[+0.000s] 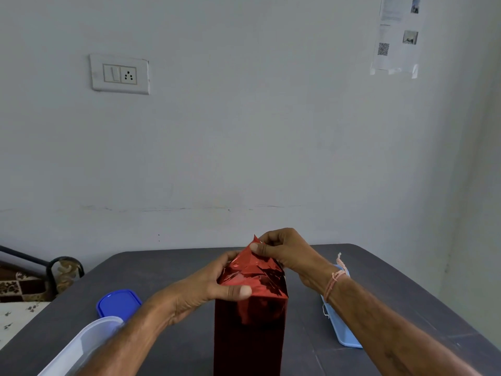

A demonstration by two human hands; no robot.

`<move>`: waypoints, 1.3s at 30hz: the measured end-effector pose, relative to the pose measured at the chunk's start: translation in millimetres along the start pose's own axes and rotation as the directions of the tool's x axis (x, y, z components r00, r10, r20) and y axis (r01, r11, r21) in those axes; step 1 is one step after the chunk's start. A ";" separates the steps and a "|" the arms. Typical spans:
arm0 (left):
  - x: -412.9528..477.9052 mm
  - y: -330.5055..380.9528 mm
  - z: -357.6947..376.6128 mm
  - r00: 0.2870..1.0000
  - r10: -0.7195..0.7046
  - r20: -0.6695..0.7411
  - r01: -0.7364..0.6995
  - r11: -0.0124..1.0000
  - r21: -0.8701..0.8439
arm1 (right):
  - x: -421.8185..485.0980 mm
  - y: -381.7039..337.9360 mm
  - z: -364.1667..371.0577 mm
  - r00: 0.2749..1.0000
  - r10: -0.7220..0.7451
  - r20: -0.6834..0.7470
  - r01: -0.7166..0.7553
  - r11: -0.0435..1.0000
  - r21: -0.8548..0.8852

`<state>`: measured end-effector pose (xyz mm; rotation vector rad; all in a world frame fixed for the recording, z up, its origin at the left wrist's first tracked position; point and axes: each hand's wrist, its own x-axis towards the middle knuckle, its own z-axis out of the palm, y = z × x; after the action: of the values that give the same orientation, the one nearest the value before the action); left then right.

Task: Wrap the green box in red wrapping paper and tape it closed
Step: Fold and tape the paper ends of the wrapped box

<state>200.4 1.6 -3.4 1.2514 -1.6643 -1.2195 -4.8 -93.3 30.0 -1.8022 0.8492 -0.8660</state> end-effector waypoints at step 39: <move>-19.0 -26.1 32.0 0.925 0.229 -0.304 -0.223 0.973 0.055 | -68.9 7.7 21.7 0.918 -0.381 -0.109 0.246 0.763 -0.598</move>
<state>183.8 26.2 -38.0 1.1565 -1.5408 -0.8228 -23.3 -28.7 2.4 -2.4687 1.0468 -1.1305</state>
